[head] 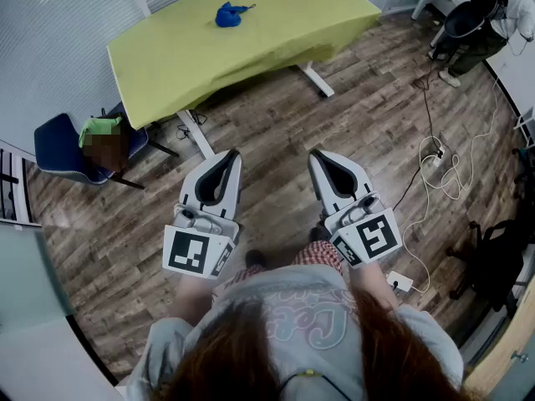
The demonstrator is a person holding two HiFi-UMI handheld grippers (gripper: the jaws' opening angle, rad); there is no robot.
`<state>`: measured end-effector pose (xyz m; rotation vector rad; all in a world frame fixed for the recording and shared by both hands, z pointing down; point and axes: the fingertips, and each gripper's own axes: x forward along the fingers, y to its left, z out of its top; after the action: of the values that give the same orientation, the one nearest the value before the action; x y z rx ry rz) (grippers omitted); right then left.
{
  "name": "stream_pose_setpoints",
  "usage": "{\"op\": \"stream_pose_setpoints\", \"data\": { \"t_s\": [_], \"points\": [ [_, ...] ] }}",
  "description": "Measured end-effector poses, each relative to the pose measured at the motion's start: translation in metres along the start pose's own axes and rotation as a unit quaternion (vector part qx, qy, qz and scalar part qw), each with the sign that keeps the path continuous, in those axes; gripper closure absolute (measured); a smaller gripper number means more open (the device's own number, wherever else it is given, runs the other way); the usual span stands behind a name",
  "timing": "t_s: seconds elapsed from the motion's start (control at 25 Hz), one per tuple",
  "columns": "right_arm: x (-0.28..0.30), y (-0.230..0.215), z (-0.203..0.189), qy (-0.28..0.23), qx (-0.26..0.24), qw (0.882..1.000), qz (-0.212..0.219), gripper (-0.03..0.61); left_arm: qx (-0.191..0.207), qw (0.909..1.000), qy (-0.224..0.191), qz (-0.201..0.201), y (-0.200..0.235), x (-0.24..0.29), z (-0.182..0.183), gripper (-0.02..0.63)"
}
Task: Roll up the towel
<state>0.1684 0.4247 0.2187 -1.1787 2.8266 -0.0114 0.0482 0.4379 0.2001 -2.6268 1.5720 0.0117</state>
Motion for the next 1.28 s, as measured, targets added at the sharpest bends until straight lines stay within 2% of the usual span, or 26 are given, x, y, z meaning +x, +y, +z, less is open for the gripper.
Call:
{"op": "stream_pose_setpoints", "data": {
  "t_s": [0.2,0.32,0.68,0.88,1.28],
  "points": [
    [0.015,0.057,-0.008,0.000,0.002,1.000,-0.010,0.575,-0.008,0.9999,-0.003,-0.006,0.030,-0.038,-0.002,0.597],
    [0.024,0.072,-0.003,-0.002,0.002,1.000,-0.006,0.575,-0.008,0.9999,-0.012,-0.003,0.042,-0.052,0.003,0.597],
    [0.034,0.092,0.004,-0.005,-0.014,1.000,-0.013,0.575,0.001,0.9996,-0.027,-0.003,0.053,-0.068,0.012,0.597],
    [0.027,0.095,0.005,-0.009,-0.009,1.000,-0.023,0.575,-0.007,0.9995,-0.030,-0.002,0.050,-0.074,0.010,0.597],
    [0.034,0.107,0.006,-0.020,0.017,1.000,-0.010,0.574,-0.029,0.9982,-0.036,-0.038,0.043,-0.072,0.008,0.595]
  ]
}}
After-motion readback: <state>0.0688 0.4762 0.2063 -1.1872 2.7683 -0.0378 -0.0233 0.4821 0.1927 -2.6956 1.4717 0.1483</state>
